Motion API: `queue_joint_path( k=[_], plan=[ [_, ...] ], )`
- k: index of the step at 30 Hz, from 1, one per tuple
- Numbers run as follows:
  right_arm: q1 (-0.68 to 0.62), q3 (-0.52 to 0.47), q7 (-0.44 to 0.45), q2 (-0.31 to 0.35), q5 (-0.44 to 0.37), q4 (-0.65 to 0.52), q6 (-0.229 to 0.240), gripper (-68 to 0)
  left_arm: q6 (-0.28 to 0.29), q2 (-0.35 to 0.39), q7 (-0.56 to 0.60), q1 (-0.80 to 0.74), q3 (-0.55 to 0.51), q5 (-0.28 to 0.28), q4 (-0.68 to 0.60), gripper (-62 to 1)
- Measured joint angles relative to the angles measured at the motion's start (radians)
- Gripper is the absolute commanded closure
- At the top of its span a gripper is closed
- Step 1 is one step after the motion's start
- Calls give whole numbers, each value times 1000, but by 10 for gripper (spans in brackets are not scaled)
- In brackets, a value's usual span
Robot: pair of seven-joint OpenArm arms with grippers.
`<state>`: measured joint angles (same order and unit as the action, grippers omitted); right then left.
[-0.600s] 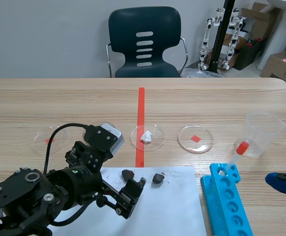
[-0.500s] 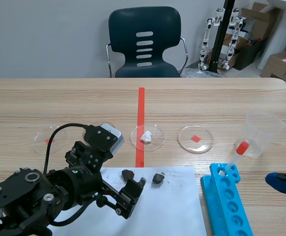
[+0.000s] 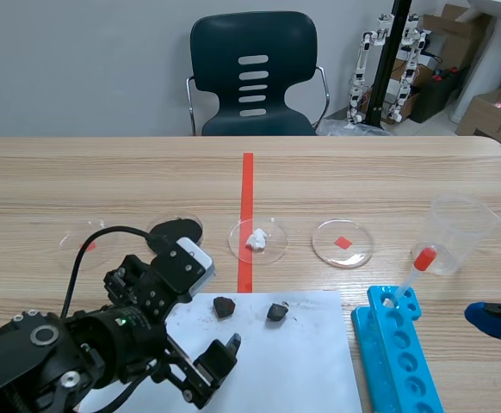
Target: Return to the home posture
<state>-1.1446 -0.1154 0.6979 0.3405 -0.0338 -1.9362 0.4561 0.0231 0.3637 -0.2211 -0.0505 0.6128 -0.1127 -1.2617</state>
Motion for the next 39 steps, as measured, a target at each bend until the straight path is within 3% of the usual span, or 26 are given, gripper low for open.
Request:
queue_joint_path(
  k=[5, 12, 24, 29, 39],
  plan=[
    [0, 0, 0, 0, 0, 0, 0, -679, -8, 48, 4, -92, -41, 15, -119, -623],
    [0, 0, 0, 0, 0, 0, 0, -679, -12, 79, 19, -262, -218, 14, -315, -623],
    [0, 0, 0, 0, 0, 0, 0, -679, -11, 88, 174, -623, -506, 30, -488, -623],
    [0, 0, 0, 0, 0, 0, 0, -679, -11, 88, 223, -741, -544, 30, -528, -623],
    [0, 0, 0, 0, 0, 0, 0, -679, -11, 88, 476, -924, -591, 26, -562, -623]
  ],
)
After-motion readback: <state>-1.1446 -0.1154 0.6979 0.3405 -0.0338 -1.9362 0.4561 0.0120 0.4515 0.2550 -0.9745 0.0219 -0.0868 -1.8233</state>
